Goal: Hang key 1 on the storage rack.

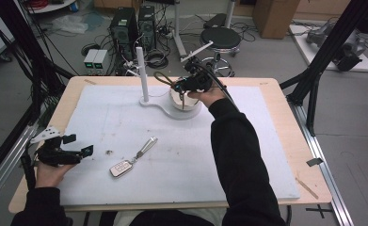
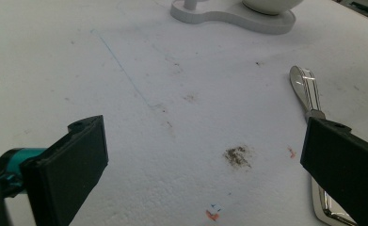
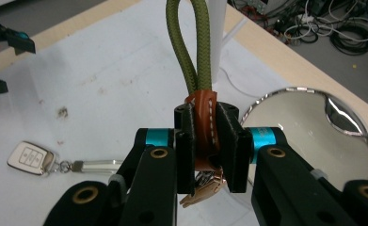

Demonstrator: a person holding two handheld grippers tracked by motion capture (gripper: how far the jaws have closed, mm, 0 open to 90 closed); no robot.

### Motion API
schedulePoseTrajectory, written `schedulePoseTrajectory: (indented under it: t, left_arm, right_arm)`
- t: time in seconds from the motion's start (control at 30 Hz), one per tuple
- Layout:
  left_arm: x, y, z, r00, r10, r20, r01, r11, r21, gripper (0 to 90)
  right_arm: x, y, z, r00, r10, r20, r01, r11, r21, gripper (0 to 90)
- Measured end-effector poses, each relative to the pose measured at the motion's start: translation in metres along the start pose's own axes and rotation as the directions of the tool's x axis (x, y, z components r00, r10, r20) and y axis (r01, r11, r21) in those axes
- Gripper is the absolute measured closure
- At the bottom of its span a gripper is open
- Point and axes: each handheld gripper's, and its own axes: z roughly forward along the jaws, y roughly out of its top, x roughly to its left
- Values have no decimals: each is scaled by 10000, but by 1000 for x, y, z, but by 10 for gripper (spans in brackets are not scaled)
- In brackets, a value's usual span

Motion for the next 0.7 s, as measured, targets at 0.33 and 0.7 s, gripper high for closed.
schedulePoseTrajectory:
  t: [0.33,0.7]
  left_arm:
    - [3,0,-2,9999,-75,-84,74,9999,-75,17]
    - [3,-1,-4,9999,-40,-156,40,10000,-15,17]
  right_arm:
    - [8,28,8,9997,-193,-125,193,9998,39,780]
    - [13,48,26,9992,-340,-230,344,9993,174,781]
